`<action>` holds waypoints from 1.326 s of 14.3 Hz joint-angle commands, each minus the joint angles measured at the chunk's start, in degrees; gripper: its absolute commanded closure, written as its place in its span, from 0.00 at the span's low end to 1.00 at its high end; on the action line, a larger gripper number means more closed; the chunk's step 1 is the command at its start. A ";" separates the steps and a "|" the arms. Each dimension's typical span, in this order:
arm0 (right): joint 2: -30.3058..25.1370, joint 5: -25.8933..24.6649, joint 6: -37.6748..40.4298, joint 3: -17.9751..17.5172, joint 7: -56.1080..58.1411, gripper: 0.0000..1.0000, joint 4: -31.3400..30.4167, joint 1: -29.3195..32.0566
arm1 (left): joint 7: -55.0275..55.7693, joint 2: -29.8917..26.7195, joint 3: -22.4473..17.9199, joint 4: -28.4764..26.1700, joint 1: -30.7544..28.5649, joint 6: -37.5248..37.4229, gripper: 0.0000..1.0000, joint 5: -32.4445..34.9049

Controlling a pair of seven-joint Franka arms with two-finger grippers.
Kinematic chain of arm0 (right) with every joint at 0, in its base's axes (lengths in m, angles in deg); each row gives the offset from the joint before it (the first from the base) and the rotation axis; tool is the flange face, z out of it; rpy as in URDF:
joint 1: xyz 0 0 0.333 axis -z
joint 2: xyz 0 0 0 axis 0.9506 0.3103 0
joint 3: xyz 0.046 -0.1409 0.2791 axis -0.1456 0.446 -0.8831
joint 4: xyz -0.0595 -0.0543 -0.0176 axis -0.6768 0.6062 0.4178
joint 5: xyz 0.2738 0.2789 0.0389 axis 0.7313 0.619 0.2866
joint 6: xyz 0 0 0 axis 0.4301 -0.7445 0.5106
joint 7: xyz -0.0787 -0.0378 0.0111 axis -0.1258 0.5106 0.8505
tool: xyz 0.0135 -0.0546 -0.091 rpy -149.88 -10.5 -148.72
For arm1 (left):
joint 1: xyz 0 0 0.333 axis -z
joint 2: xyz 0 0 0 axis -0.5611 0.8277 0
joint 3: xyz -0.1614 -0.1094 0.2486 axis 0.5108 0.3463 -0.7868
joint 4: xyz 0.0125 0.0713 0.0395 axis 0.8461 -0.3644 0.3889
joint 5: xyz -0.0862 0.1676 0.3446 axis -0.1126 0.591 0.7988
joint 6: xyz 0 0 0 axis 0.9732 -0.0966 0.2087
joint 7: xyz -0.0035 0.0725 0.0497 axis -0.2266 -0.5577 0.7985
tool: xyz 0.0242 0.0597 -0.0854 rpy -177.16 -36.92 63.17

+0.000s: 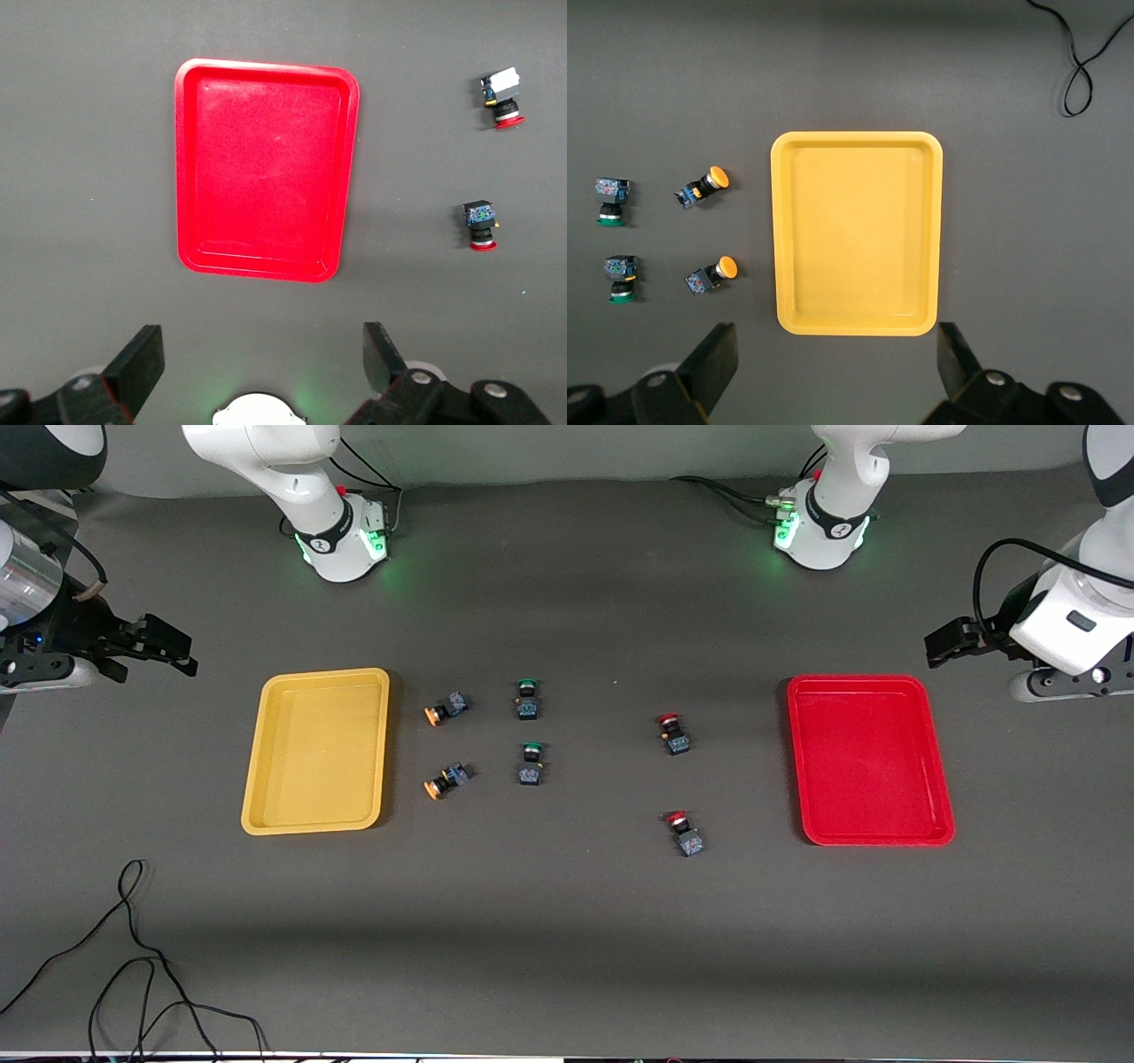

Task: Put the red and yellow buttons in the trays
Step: 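Move the right gripper to the orange button while the left gripper moves out, then grasp the orange button with the right gripper while the left gripper grasps a red button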

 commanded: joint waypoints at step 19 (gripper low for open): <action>14.30 1.13 -34.06 -19.13 -69.74 0.00 -26.70 -8.20 | 14.31 15.41 2.22 -4.84 15.80 14.90 0.00 -5.88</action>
